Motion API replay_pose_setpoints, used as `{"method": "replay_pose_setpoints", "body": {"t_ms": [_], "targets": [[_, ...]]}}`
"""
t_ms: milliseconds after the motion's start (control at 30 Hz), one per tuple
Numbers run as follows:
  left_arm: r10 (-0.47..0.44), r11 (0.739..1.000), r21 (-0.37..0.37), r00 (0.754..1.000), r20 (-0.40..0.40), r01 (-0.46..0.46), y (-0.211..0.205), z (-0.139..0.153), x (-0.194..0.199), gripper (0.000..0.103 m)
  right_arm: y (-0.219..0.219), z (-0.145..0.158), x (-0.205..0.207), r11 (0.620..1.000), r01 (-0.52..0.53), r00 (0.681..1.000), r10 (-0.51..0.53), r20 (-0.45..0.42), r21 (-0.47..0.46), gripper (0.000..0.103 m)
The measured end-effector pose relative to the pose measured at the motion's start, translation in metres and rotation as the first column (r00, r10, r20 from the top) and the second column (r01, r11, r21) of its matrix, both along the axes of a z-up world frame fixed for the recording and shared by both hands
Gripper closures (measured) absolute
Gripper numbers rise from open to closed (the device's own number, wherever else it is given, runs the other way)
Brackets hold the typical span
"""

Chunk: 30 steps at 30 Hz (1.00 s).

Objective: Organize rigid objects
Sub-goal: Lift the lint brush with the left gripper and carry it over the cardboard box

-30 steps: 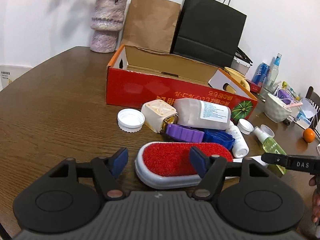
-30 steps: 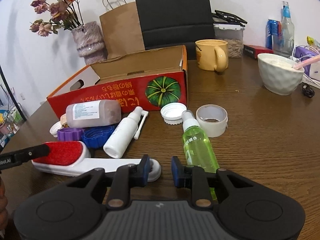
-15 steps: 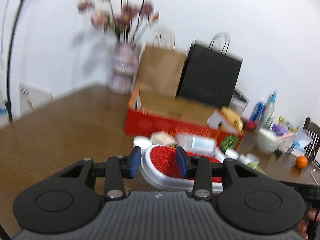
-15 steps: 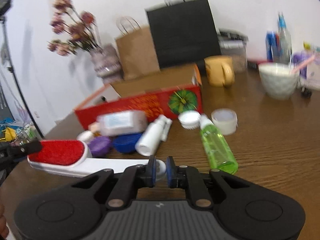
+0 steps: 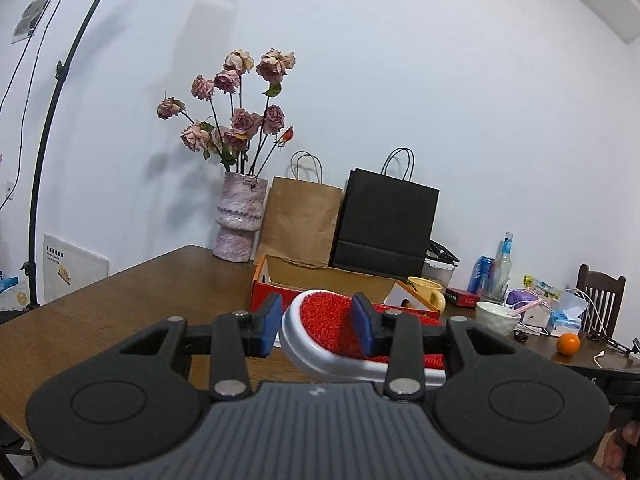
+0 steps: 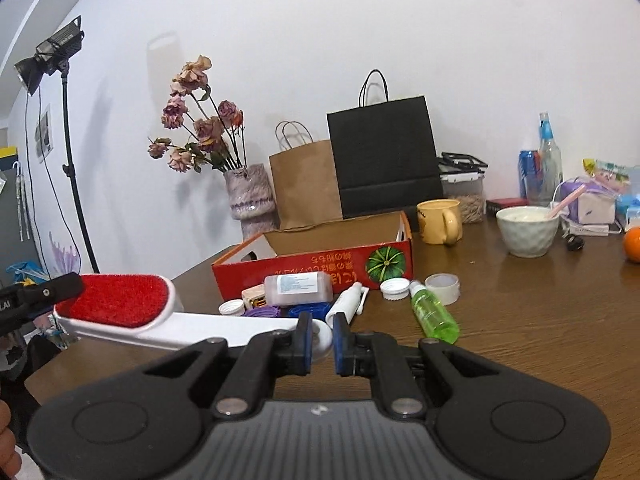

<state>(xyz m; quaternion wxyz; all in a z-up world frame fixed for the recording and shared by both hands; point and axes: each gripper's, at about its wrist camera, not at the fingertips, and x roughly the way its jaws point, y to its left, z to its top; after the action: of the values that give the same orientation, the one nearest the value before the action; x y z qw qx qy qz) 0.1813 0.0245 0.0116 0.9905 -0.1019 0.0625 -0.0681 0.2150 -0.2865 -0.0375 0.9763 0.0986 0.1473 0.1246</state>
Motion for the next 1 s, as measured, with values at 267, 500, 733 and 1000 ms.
{"method": "replay_pose_setpoints", "body": {"t_ms": [267, 500, 733, 1000], "targets": [[-0.028, 0.999, -0.047, 1.0, 0.005, 0.028, 0.003, 0.005, 0.015, 0.065, -0.002, 0.012, 0.01, 0.999, 0.03, 0.999, -0.029, 0.032, -0.018, 0.092], [-0.058, 0.997, -0.05, 0.998, 0.017, 0.059, 0.001, 0.025, 0.069, 0.065, -0.008, 0.038, 0.059, 0.999, 0.032, 0.998, -0.031, 0.053, -0.028, 0.092], [-0.063, 0.998, -0.021, 0.998, 0.017, 0.063, 0.001, 0.06, 0.152, 0.065, -0.003, 0.069, 0.142, 0.999, 0.001, 0.999, 0.001, 0.05, -0.053, 0.092], [-0.05, 0.999, -0.005, 0.999, 0.006, 0.05, 0.002, 0.076, 0.237, 0.065, 0.002, 0.076, 0.241, 0.999, -0.026, 1.0, 0.025, -0.01, -0.02, 0.092]]}}
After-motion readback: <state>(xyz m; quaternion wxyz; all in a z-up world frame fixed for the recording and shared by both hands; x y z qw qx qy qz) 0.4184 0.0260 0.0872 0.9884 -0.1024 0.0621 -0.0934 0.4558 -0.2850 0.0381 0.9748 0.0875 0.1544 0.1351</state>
